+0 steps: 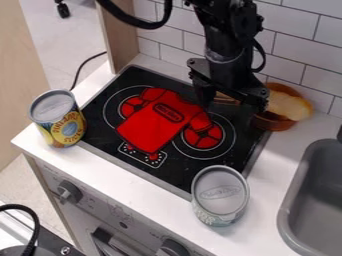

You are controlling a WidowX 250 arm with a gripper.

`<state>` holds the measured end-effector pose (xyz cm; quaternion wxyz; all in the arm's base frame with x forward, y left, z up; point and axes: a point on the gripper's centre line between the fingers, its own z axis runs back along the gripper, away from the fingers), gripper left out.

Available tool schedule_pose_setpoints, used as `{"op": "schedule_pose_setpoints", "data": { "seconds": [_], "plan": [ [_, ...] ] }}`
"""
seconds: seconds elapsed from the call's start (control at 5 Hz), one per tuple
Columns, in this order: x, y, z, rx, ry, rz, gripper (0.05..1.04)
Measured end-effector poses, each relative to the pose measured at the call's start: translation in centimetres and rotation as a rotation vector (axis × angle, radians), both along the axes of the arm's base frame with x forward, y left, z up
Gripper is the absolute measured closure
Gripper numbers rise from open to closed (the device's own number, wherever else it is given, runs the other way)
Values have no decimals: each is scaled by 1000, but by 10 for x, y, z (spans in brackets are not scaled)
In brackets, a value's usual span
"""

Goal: Moved the red cloth below the left and right burners above the two red knobs

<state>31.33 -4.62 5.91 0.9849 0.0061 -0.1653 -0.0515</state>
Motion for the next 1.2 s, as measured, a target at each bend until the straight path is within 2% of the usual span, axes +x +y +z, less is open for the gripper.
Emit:
{"op": "schedule_pose_setpoints", "data": {
  "seconds": [0.2, 0.4, 0.6, 0.8, 1.2],
  "plan": [
    [-5, 0, -9, 0, 37, 5, 85],
    [-15, 9, -12, -31, 112, 43, 85],
    [-15, 29, -5, -44, 166, 155, 85],
    [-18, 51, -6, -86, 193, 229, 85],
    [-21, 81, -30, -88, 109, 263, 85]
  ]
}}
